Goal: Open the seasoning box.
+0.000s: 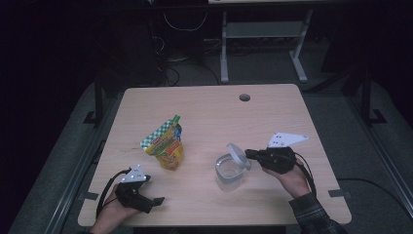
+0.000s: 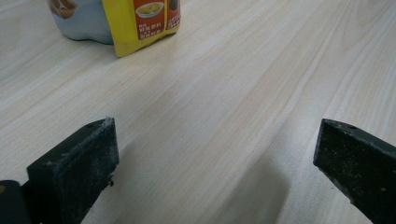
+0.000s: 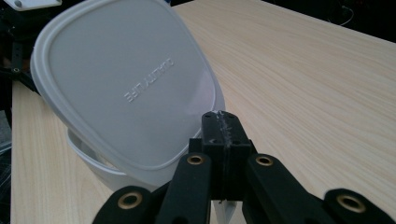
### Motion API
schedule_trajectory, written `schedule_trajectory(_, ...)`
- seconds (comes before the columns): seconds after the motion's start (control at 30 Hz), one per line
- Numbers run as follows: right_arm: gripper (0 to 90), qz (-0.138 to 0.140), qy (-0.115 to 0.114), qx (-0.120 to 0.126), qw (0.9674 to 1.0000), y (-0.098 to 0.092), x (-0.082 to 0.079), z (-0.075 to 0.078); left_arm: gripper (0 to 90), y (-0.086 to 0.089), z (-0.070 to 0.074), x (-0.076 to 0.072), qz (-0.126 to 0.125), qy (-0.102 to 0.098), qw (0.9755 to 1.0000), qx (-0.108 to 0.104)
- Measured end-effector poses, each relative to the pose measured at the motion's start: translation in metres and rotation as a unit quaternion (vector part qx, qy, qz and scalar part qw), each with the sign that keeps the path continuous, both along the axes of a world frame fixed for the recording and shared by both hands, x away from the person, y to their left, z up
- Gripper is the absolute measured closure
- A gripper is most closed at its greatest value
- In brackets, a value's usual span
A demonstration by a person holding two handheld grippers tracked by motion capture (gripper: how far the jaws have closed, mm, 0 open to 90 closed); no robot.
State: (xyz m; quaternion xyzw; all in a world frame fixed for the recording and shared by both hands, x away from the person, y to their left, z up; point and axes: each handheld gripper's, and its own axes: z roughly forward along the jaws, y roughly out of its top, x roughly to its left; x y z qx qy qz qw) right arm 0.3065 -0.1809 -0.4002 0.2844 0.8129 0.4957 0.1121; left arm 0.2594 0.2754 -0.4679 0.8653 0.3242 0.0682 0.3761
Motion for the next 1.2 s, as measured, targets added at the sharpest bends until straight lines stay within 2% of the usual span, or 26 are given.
schedule_trajectory(0.47, 89.7, 0.001, 0.006, -0.006, 1.0, -0.001, 0.0, -0.007, 0.0, 0.0, 0.0, 0.0, -0.001, 0.001, 1.0, 0.001)
schedule_trajectory(0.73, 89.7, -0.005, 0.007, -0.022, 0.9997, -0.001, 0.001, -0.011, 0.0, 0.001, 0.0, 0.001, -0.003, 0.001, 1.0, 0.004)
schedule_trajectory(0.97, 89.7, -0.017, 0.009, -0.019, 0.9996, -0.009, 0.001, -0.016, 0.0, 0.001, 0.0, 0.0, -0.002, 0.0, 1.0, 0.001)
schedule_trajectory(1.2, 89.6, -0.029, 0.027, -0.024, 0.9989, -0.021, -0.011, -0.024, 0.0, 0.001, 0.0, 0.0, 0.001, -0.001, 1.0, -0.002)
